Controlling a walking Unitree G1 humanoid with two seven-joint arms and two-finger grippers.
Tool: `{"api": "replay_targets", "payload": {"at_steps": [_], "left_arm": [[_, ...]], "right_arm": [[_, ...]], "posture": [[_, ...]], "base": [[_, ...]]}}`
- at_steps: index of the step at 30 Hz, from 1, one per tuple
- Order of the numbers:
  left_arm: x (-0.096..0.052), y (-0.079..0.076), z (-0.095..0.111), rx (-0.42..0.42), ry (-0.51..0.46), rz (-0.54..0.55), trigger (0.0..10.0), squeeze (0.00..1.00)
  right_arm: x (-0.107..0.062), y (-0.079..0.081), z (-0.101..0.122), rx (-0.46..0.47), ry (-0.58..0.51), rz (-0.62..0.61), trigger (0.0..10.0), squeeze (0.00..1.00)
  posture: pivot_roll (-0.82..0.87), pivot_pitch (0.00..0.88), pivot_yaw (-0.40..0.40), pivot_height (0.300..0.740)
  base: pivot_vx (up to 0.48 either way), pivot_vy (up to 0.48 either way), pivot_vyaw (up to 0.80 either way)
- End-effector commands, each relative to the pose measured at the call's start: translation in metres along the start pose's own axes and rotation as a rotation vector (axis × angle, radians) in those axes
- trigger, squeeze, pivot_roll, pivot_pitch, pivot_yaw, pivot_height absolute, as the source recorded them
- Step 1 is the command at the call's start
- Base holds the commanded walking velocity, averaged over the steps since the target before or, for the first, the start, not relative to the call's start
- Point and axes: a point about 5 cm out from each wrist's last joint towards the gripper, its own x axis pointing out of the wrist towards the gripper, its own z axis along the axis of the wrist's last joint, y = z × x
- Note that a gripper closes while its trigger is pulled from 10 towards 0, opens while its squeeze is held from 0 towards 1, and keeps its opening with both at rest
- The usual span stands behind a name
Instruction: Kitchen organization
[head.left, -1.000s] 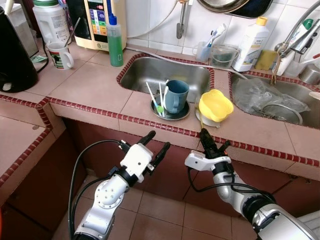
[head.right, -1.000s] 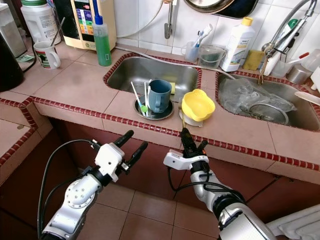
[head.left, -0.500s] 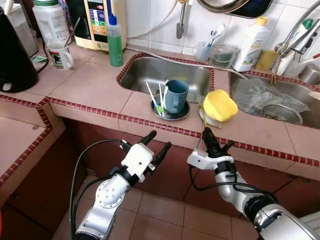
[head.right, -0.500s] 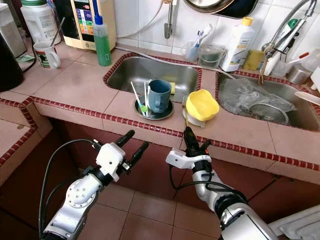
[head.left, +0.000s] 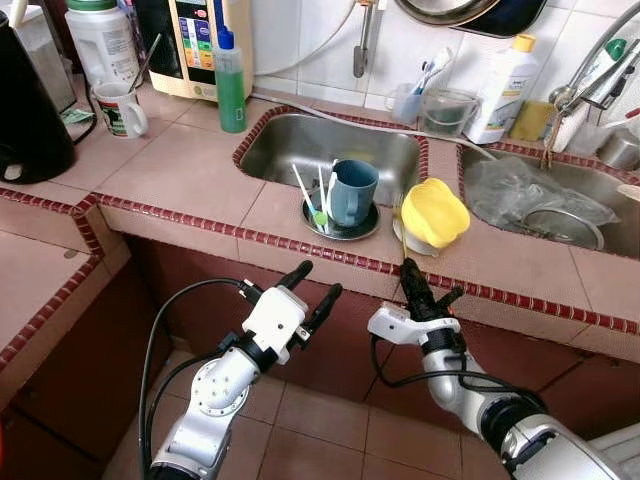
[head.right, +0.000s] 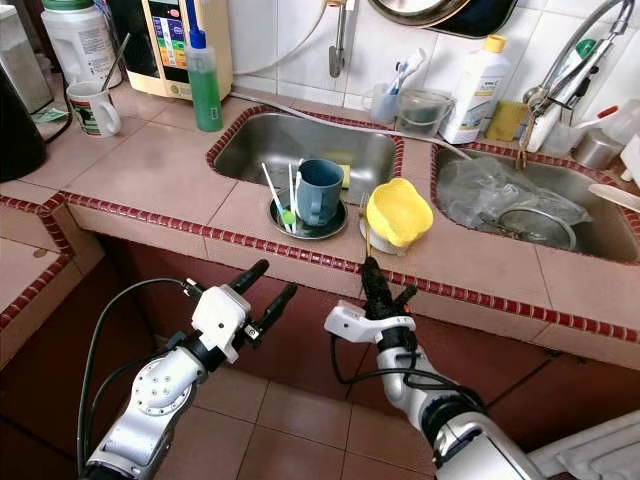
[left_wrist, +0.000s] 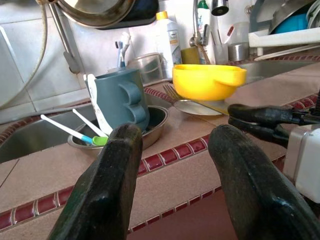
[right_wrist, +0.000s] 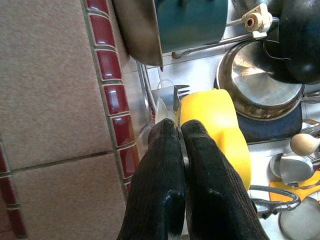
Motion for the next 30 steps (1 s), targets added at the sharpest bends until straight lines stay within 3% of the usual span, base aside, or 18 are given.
{"api": "replay_targets", "payload": {"at_steps": [1, 20, 30], "left_arm": [[0.001, -0.001, 0.000, 0.008, -0.001, -0.009, 10.0, 0.00], [-0.001, -0.002, 0.000, 0.008, 0.003, -0.017, 10.0, 0.00], [-0.001, -0.002, -0.001, 0.007, 0.004, -0.021, 10.0, 0.00]], "right_arm": [[0.000, 0.000, 0.003, 0.014, -0.002, -0.033, 10.0, 0.00], [-0.020, 0.021, 0.021, 0.091, -0.009, 0.006, 10.0, 0.00], [-0.027, 0.025, 0.040, 0.140, -0.133, 0.023, 10.0, 0.00]], "posture": [[-0.04, 0.016, -0.079, 0.740], [-0.04, 0.031, -0.077, 0.740], [-0.04, 0.033, -0.076, 0.740]], "base": [[0.000, 0.000, 0.00], [0.000, 0.000, 0.00], [0.000, 0.000, 0.00]]}}
